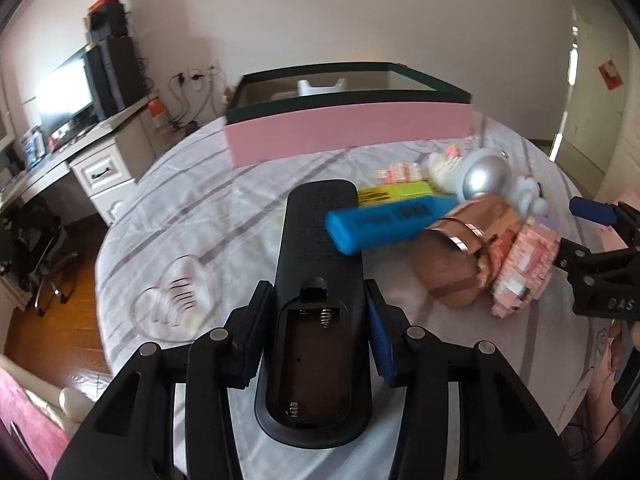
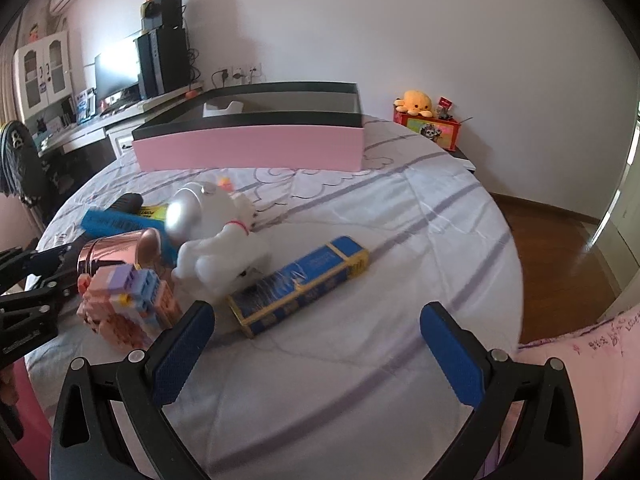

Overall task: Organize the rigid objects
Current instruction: 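Grasp the black device with the left tool while the right tool grasps the blue-gold box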

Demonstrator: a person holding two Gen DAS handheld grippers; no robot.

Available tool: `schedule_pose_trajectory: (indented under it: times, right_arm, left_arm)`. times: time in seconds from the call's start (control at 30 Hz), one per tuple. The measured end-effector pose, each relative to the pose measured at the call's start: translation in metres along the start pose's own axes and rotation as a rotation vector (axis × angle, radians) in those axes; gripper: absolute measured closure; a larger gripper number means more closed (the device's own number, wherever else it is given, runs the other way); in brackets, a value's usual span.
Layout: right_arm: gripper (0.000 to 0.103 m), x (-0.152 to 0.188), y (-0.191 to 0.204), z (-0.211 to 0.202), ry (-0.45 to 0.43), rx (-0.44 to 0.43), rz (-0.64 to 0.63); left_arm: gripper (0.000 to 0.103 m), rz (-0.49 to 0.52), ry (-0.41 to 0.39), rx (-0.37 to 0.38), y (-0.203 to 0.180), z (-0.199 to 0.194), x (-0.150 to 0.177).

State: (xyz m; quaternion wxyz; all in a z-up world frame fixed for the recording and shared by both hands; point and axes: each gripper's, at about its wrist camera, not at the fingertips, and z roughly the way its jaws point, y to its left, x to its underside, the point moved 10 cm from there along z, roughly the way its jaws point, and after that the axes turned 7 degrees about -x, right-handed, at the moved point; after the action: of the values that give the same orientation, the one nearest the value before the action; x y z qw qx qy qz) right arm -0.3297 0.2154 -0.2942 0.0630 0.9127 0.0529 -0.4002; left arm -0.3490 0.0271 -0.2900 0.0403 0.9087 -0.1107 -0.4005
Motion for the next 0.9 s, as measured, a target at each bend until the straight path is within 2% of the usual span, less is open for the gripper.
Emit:
schedule_pose_trajectory:
  times: [0.23,0.33,0.43,0.6,0.63,0.67,0.73,0.77,0.8,0.83,0.87,0.9]
  right_arm:
    - [0.0,-0.003,-0.015,0.009,0.018,0.041,0.018]
    - [0.006,0.001,-0.035,0.001,0.017,0.074,0.073]
    - [0.006,0.0,-0.043,-0.004,0.009,0.062,0.112]
    - [0.009,-0.01,-0.035,0.005,0.012,0.031,0.1]
    - [0.016,-0.012,-0.034,0.009,0.016,0.024,0.099]
    - [0.03,-0.014,-0.034,0.014,0.026,0.026,0.096]
    - [0.041,-0.016,-0.035,0.019,0.031,0.039,0.086]
    - [0.05,-0.017,-0.035,0.021,0.033,0.038,0.083]
    - [0.053,-0.018,-0.034,0.022,0.038,0.035,0.079]
    - [0.06,-0.019,-0.034,0.022,0.038,0.03,0.078]
    - [0.072,-0.019,-0.034,0.021,0.037,0.014,0.078]
    - [0.075,-0.019,-0.033,0.02,0.038,-0.002,0.073]
  left_arm:
    - [0.058,-0.05,0.019,-0.008,0.019,0.008,0.004]
    - [0.055,-0.062,0.017,-0.01,0.021,0.01,0.004]
    - [0.051,-0.063,0.012,-0.023,0.02,0.014,0.003]
    - [0.035,-0.071,0.015,-0.034,0.022,0.018,0.002]
    - [0.034,-0.078,0.016,-0.033,0.024,0.019,0.002]
    - [0.034,-0.082,0.018,-0.028,0.024,0.019,0.002]
    - [0.034,-0.086,0.014,-0.02,0.024,0.019,0.002]
    - [0.039,-0.082,0.006,-0.017,0.024,0.019,0.001]
    - [0.05,-0.081,-0.002,-0.011,0.023,0.018,0.001]
    - [0.054,-0.078,-0.009,-0.001,0.022,0.017,0.0]
    - [0.059,-0.069,-0.014,0.013,0.019,0.016,-0.001]
    - [0.059,-0.063,-0.016,0.01,0.018,0.016,-0.001]
